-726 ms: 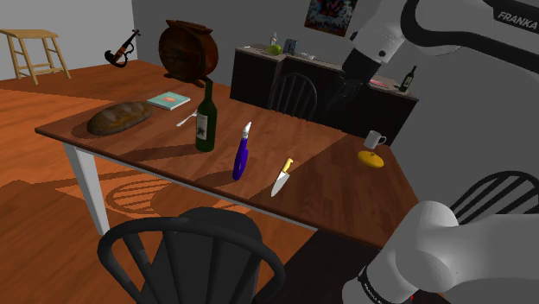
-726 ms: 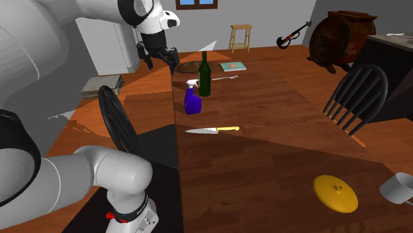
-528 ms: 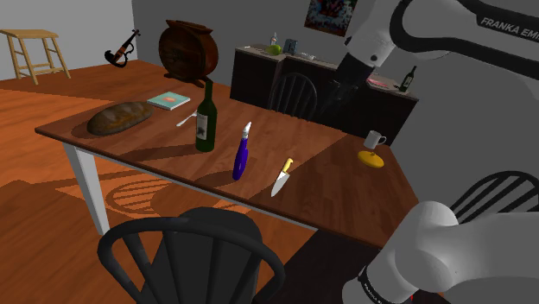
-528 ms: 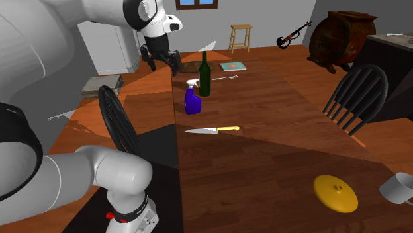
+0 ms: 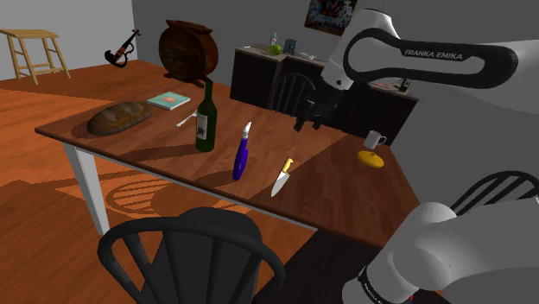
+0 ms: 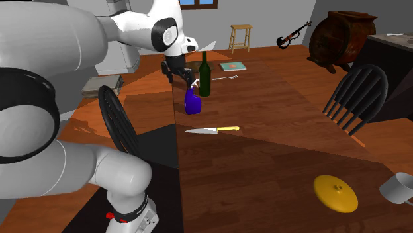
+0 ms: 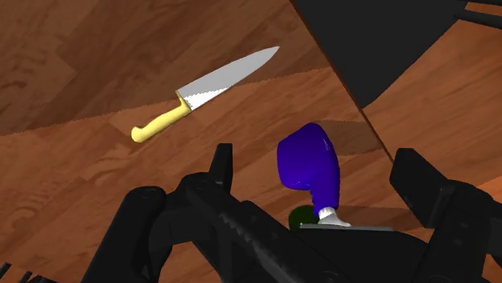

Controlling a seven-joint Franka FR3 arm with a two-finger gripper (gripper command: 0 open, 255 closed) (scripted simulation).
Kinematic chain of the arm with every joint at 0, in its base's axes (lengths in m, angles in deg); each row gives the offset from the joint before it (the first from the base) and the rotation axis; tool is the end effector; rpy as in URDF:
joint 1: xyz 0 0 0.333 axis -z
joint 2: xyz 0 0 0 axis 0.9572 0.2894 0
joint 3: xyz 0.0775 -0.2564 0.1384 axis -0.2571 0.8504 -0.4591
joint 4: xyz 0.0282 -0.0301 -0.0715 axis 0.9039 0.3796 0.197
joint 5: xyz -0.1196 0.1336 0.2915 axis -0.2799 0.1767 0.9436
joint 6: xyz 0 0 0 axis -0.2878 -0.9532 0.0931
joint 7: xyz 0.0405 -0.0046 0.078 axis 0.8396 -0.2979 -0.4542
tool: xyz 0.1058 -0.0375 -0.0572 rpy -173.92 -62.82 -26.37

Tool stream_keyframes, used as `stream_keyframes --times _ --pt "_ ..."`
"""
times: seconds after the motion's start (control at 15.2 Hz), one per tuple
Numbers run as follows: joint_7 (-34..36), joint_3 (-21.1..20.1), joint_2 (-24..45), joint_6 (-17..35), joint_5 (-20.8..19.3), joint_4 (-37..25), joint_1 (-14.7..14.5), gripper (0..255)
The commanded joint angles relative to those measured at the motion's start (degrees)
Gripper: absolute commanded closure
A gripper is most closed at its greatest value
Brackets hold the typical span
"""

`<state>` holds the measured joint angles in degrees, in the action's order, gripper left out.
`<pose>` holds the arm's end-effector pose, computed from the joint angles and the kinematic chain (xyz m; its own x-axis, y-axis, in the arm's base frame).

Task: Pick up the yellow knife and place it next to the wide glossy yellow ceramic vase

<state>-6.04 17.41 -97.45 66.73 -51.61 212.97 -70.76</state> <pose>0.3446 -0.0450 0.5409 0.9683 -0.1753 0.1782 -0.1639 -0.9835 -0.0769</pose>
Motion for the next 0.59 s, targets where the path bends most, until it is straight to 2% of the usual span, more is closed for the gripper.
stream_keyframes --times 0.0,0.53 --pt "1.4 0.2 2.9 3.2 -0.2 0.8 0.8 0" --pt "6.1 1.6 16.4 15.0 -0.8 1.1 3.6 0"
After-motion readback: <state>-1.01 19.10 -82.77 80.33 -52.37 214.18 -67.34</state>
